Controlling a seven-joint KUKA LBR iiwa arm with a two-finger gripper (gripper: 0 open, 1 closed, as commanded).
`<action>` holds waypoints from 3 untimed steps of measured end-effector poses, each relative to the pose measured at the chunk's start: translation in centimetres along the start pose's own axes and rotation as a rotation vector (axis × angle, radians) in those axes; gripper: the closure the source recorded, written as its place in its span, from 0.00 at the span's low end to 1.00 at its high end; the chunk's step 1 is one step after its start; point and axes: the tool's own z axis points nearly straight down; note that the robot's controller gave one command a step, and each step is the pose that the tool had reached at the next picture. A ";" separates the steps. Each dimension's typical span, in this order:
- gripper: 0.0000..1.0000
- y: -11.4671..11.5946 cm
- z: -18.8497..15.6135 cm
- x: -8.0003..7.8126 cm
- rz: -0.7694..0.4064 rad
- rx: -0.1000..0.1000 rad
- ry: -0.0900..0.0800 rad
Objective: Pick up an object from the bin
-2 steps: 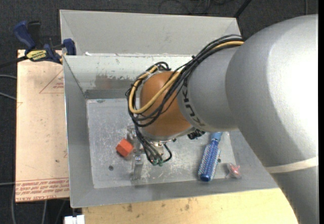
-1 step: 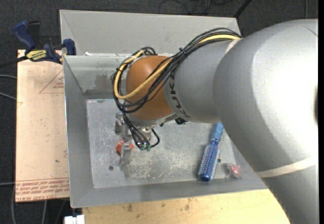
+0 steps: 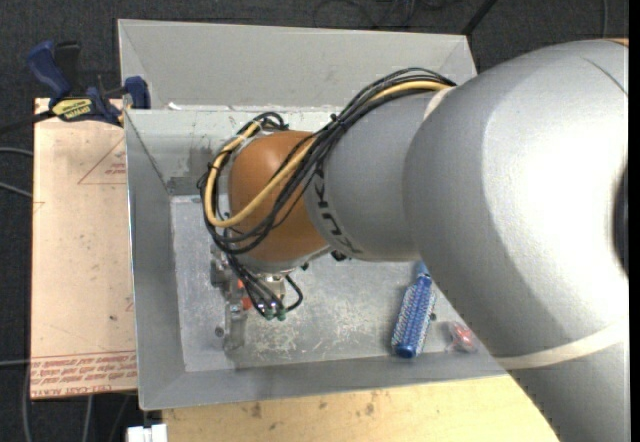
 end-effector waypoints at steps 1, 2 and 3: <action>0.00 -9.1 -0.2 4.5 0.031 0.001 -0.012; 1.00 -8.7 -0.1 4.8 0.024 0.000 -0.003; 1.00 -7.2 -11.7 1.2 -0.027 -0.001 -0.012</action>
Offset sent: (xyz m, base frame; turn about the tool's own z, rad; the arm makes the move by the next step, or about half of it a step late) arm -0.0430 -0.0899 0.0005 0.0218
